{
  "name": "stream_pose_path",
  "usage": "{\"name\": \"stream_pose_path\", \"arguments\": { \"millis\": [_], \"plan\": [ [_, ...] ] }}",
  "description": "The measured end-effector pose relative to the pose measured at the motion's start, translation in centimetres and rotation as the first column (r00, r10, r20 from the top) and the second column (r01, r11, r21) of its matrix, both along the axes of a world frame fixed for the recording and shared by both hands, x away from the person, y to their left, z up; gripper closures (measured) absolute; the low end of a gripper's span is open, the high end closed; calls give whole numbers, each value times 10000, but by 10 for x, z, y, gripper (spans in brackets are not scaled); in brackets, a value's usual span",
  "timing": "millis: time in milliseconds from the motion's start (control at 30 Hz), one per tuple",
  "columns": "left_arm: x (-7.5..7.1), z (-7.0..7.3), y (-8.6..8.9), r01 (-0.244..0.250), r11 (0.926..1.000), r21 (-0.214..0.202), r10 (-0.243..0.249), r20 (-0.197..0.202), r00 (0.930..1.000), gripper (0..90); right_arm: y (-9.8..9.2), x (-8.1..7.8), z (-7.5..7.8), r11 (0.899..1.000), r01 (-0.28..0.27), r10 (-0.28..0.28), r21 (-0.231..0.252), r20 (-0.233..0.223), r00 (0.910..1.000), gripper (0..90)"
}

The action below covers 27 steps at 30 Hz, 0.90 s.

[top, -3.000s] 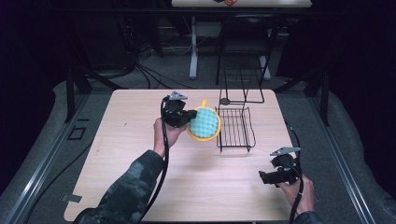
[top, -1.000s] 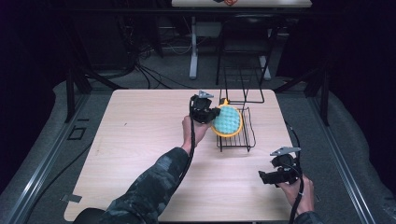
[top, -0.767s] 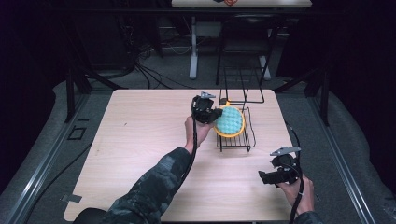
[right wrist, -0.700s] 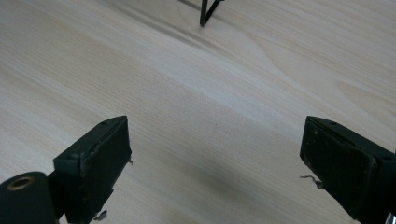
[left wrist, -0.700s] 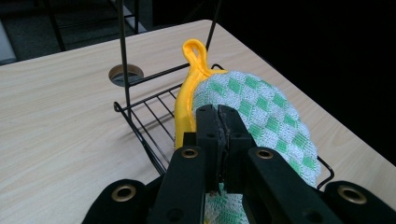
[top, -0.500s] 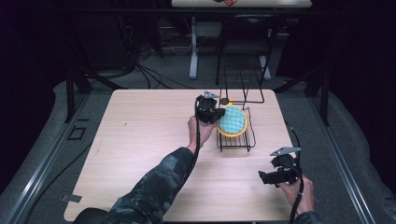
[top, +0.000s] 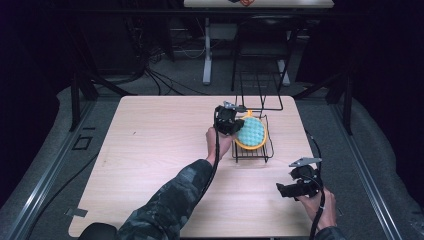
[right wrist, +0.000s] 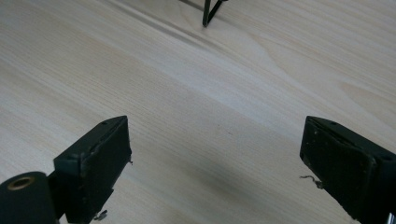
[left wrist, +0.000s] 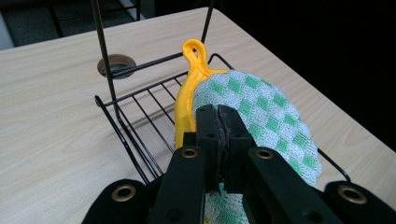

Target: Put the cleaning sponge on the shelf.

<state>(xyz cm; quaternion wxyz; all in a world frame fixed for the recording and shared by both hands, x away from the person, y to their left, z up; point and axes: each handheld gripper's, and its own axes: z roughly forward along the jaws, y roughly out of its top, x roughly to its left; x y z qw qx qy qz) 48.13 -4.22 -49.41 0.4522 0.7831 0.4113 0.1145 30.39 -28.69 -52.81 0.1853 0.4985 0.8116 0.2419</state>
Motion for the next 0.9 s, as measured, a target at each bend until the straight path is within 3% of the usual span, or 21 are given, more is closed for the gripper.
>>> {"name": "stream_pose_path", "arguments": {
  "millis": [667,833,900],
  "plan": [
    [6,-28,-10,-286,9990,333,313,-841,9960,872,2,0,0,10000,-37,37,-21,15,10000,82],
    [7,-26,-9,-292,9989,363,321,-837,9960,778,2,0,0,10000,-57,57,-12,-14,10000,82],
    [5,-22,-8,-258,9991,346,283,-736,9969,664,2,0,0,10000,-50,50,-29,-18,10000,82]
  ]
}}
